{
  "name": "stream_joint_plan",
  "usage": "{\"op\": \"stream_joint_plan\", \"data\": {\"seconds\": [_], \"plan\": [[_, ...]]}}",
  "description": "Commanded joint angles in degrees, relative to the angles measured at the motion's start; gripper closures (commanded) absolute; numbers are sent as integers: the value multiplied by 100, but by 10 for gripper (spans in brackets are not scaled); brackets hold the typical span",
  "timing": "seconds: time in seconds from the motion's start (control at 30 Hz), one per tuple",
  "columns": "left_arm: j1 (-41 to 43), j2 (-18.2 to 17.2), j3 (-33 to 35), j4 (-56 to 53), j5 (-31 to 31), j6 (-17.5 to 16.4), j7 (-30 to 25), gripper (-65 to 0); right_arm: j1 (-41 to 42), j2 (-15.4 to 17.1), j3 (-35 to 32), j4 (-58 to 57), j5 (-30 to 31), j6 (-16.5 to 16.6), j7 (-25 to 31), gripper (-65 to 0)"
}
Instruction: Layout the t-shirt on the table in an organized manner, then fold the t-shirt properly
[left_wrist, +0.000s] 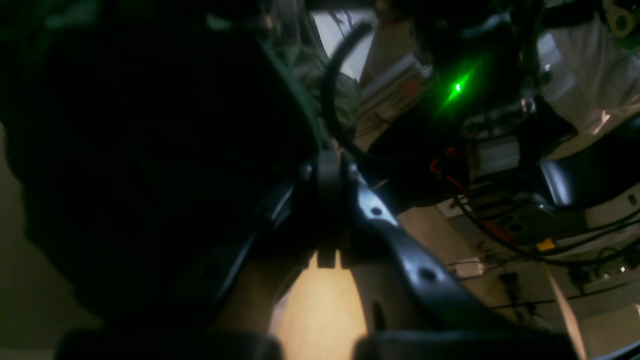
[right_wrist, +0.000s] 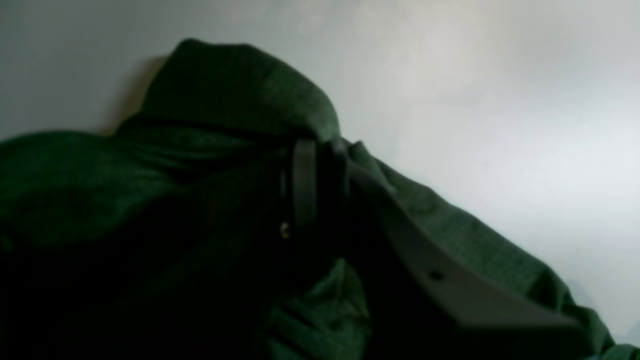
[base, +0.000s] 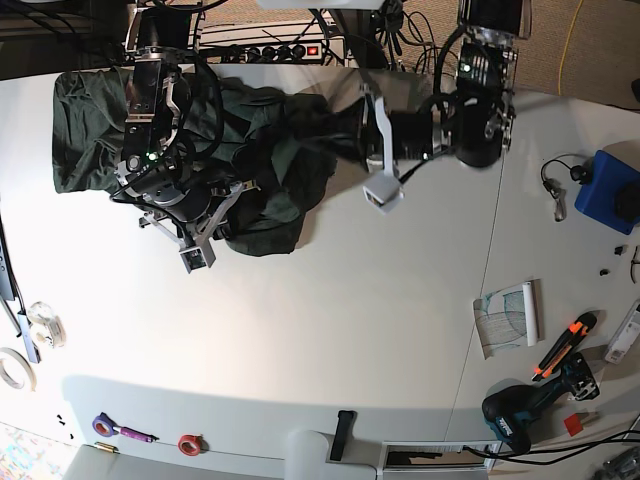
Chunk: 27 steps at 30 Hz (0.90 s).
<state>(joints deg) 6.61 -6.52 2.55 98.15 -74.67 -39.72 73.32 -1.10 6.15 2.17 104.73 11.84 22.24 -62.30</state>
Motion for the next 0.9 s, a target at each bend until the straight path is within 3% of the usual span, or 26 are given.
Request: {"op": "stream_joint_plan", "data": {"seconds": [0.0,0.13,0.23,0.43,0.57,0.63,0.67,0.73,0.77,0.8,0.87], "plan": [[-42,15,-2,107,-208,-28,-87,0,94,20,13,116,9,-22,144,0],[22,13,313,107,-160,-28,-68,0,96,20,13,116,9,-24,146,0],[13,15,973,107,236,-28,-144,0,94,20,13,116,9,-24,149,0],[-114,24,2004,107,2358,-28,-1604,0,94,20,13,116,9,-24,140,0],[-190,247,2096,105,3595,737,-2302,0,94,20,13,116,11,-24,149,0],[-221,354,2096,105,3877,909,-2385,0,94,20,13,116,15,-24,138,0],[-238,372,2096,107,3915,903,-2371,-47,94,20,13,116,15,-22,127,-11],[-267,380,2096,105,3908,890,-2363,-280,96,22,13,116,48,-22,129,-109],[-273,380,2096,105,3910,914,-2361,-337,109,22,13,118,81,-20,129,-161],[-284,380,2094,107,3893,1003,-2363,-344,131,26,17,118,85,-15,136,-195],[-302,378,2090,118,3762,1016,-2361,-344,205,70,17,164,101,33,142,-203]]}}
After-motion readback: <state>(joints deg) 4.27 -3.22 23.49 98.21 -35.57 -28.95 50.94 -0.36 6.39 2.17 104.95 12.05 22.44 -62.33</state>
